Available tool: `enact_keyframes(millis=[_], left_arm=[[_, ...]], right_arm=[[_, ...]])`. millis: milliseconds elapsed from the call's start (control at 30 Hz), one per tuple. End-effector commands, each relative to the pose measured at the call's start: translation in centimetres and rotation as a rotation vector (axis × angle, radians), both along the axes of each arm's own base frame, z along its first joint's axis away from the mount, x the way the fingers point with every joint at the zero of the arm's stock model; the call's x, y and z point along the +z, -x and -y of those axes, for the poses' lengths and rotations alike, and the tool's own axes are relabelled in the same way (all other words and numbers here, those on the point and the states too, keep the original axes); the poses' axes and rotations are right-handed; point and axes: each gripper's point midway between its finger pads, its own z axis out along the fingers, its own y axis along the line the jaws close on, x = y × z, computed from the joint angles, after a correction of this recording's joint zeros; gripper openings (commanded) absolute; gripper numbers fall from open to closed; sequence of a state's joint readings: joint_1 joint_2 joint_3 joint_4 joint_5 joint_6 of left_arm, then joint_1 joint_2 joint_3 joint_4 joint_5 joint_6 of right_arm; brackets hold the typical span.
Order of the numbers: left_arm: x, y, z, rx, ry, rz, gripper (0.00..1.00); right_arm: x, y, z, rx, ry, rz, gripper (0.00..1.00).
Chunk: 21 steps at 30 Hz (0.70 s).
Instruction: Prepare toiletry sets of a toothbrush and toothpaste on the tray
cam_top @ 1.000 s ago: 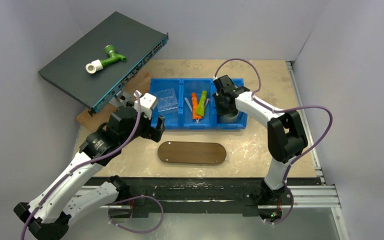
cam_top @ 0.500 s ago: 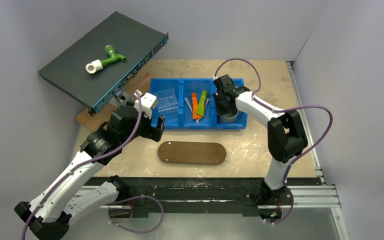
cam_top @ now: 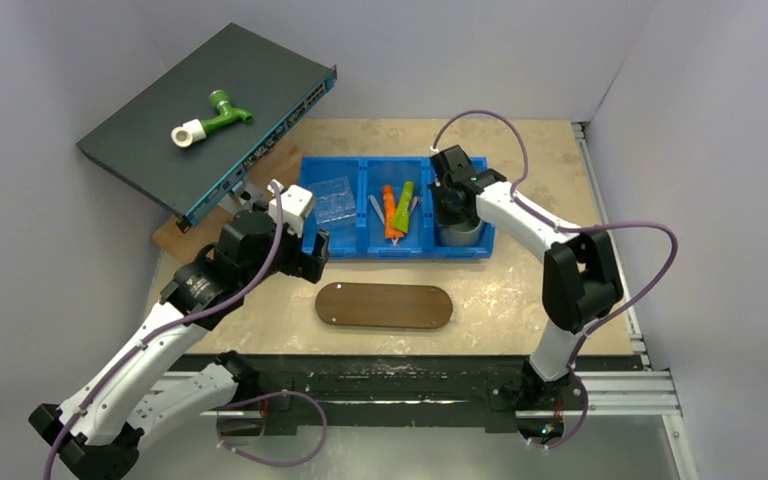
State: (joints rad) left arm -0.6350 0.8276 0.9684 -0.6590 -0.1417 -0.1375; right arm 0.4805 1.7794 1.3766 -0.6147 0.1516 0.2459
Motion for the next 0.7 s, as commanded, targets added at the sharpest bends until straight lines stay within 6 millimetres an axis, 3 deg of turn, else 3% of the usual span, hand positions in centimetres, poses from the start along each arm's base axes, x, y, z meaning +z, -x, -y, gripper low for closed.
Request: enact_keyframes(millis=[0, 367, 667], left_arm=[[1.7, -0.6, 0.3, -0.001, 0.031, 0.053, 1.0], [1.9, -0.8, -0.1, 0.02, 0.04, 0.055, 1.0], [2.5, -1.2, -1.7, 0.108, 0.062, 0.072, 1.0]], right_arm=[[9.4, -2.1, 0.6, -0.055, -0.046, 0.235, 0.0], [15.6, -0.3, -0.6, 0.009, -0.077, 0.324, 0.0], [19.4, 3.3, -4.2, 0.169, -0.116, 0.38, 0.0]])
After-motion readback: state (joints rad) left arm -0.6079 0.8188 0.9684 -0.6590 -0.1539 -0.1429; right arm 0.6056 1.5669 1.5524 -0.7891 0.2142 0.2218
